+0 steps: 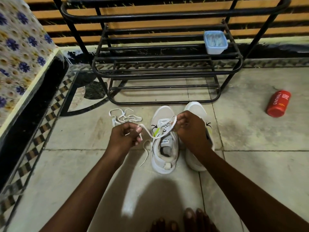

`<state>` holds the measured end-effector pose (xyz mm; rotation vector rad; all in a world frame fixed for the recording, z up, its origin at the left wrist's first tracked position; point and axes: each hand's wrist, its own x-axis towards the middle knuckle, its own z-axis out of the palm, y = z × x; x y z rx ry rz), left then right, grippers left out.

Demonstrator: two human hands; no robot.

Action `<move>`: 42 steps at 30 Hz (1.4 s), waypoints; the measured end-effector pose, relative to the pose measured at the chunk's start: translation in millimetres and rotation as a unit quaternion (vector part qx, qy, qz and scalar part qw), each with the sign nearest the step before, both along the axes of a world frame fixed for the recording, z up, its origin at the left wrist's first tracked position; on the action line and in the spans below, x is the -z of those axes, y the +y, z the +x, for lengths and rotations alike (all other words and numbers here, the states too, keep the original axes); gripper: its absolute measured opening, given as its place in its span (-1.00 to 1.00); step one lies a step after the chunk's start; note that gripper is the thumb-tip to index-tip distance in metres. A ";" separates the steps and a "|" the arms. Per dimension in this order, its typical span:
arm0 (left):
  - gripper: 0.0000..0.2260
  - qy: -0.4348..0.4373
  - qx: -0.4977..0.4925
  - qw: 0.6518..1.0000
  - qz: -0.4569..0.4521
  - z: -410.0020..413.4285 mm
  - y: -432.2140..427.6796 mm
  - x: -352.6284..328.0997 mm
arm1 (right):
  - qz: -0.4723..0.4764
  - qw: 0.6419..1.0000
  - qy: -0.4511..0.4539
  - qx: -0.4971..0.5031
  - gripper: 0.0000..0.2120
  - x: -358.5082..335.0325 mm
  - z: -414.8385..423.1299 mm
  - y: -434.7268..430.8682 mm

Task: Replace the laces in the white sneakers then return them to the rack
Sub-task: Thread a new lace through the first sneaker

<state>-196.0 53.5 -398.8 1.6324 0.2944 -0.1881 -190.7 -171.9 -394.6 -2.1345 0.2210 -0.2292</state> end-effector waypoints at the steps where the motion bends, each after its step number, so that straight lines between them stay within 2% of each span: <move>1: -0.97 0.003 -0.006 0.999 -0.032 1.0 -8.3 -4.0 | -0.011 1.000 0.011 0.001 -0.94 -0.9 -2.6 -2.3; 2: -0.95 0.007 -0.013 0.998 -0.060 1.5 -15.4 -8.1 | -0.026 0.999 0.023 -0.004 -0.98 -1.3 -4.6 -4.0; 5: -0.93 0.012 -0.025 0.993 -0.111 5.9 -32.9 -17.5 | -0.049 0.996 0.066 -0.038 -0.87 -5.0 -10.7 -4.4; 7: -0.92 0.013 -0.030 0.994 -0.108 10.3 -37.5 -20.2 | -0.044 0.995 0.077 -0.056 -0.85 -9.8 -12.8 -2.6; 9: -0.94 0.011 -0.036 0.996 -0.083 13.1 -38.6 -20.7 | 0.005 0.995 0.067 -0.073 -0.85 -16.1 -9.8 -2.2; 11: -0.96 0.015 -0.049 0.996 -0.067 13.1 -38.3 -19.7 | 0.146 0.982 0.070 -0.099 -0.80 -24.0 2.0 -0.4; 12: -0.95 0.023 -0.061 0.996 -0.066 12.0 -37.8 -19.1 | 0.240 0.961 0.090 -0.105 -0.75 -27.0 11.8 1.6; 15: -0.90 0.064 -0.087 0.991 -0.073 7.2 -36.6 -16.7 | 0.459 0.864 0.175 -0.112 -0.66 -35.3 40.8 6.8; 17: -0.90 0.097 -0.087 0.989 -0.073 4.4 -34.9 -14.9 | 0.524 0.823 0.193 -0.109 -0.70 -33.0 51.4 7.8; 18: -0.91 0.115 -0.083 0.987 -0.074 3.7 -34.2 -13.8 | 0.521 0.826 0.191 -0.103 -0.71 -29.6 54.4 7.0; 20: -0.89 0.151 -0.083 0.981 -0.087 3.7 -30.5 -11.5 | 0.457 0.869 0.171 -0.083 -0.76 -21.9 54.4 7.0; 23: -0.83 0.199 -0.108 0.966 -0.126 5.1 -25.0 -8.7 | 0.277 0.949 0.126 -0.082 -0.82 -12.3 41.7 3.6; 25: -0.78 0.210 -0.117 0.961 -0.139 5.4 -22.3 -6.8 | 0.144 0.976 0.077 -0.147 -0.79 -7.3 30.8 -2.9; 27: -0.74 0.211 -0.116 0.960 -0.144 5.8 -21.7 -6.3 | 0.060 0.967 0.058 -0.240 -0.70 -8.2 19.9 -8.2; 29: -0.80 0.209 -0.113 0.959 -0.152 5.8 -22.2 -7.0 | -0.015 0.951 0.056 -0.303 -0.64 -10.9 13.9 -7.1; 31: -0.90 0.205 -0.110 0.960 -0.155 6.0 -23.2 -10.0 | -0.094 0.941 0.034 -0.322 -0.63 -12.9 14.0 -1.4; 33: -0.90 0.199 -0.106 0.961 -0.159 6.1 -23.1 -11.2 | -0.137 0.936 0.023 -0.323 -0.71 -15.3 16.9 5.2; 35: -0.84 0.191 -0.102 0.963 -0.158 5.9 -20.1 -12.2 | -0.156 0.932 0.024 -0.326 -0.82 -15.2 21.1 11.3; 37: -0.83 0.176 -0.093 0.971 -0.135 4.5 -16.6 -12.0 | -0.135 0.944 0.027 -0.301 -0.90 -13.0 25.5 17.4; 40: -0.92 0.143 -0.083 0.982 -0.089 -1.1 -10.6 -9.6 | 0.051 0.979 0.087 -0.177 -0.94 -9.9 35.7 27.2; 42: -0.90 0.125 -0.055 0.990 -0.047 -6.9 -7.8 -7.3 | 0.152 0.975 0.133 -0.096 -0.95 -8.0 47.2 34.6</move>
